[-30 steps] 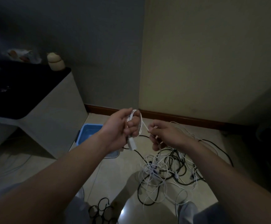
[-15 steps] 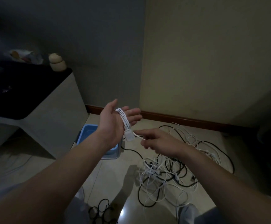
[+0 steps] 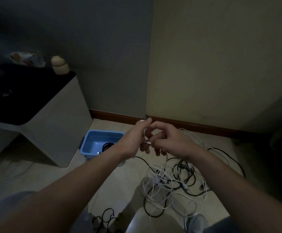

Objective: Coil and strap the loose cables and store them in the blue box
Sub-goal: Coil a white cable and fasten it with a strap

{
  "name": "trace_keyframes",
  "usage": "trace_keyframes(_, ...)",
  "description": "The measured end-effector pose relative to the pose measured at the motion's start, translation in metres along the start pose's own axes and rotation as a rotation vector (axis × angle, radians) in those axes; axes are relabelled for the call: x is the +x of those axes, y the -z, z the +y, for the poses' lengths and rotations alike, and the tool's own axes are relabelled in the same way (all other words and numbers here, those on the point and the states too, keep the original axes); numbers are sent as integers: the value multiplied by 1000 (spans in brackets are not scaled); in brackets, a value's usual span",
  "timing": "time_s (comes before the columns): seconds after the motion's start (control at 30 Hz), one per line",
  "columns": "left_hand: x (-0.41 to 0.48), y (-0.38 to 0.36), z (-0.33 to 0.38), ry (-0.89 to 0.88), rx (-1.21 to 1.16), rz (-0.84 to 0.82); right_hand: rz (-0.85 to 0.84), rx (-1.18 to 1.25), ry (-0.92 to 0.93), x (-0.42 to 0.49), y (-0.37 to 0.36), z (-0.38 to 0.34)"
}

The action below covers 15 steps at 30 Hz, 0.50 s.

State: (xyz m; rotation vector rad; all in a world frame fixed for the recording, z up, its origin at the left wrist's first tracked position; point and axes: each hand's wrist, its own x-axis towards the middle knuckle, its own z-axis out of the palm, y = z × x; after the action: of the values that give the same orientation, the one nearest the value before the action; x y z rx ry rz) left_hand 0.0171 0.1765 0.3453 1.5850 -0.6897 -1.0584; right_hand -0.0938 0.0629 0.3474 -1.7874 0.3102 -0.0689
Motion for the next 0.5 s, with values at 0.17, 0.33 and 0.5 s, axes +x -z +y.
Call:
trace_keyframes(0.17,-1,4,-9,-263,791,-7,-35,-65,-93,0,6,-4)
trace_keyframes(0.33,-4,17,1,-86,695,-39,-175,-263,-250,-10,30,-5)
trace_keyframes(0.5,-4,18,3,40,693,-134,-85,-66,18,-8,28,-2)
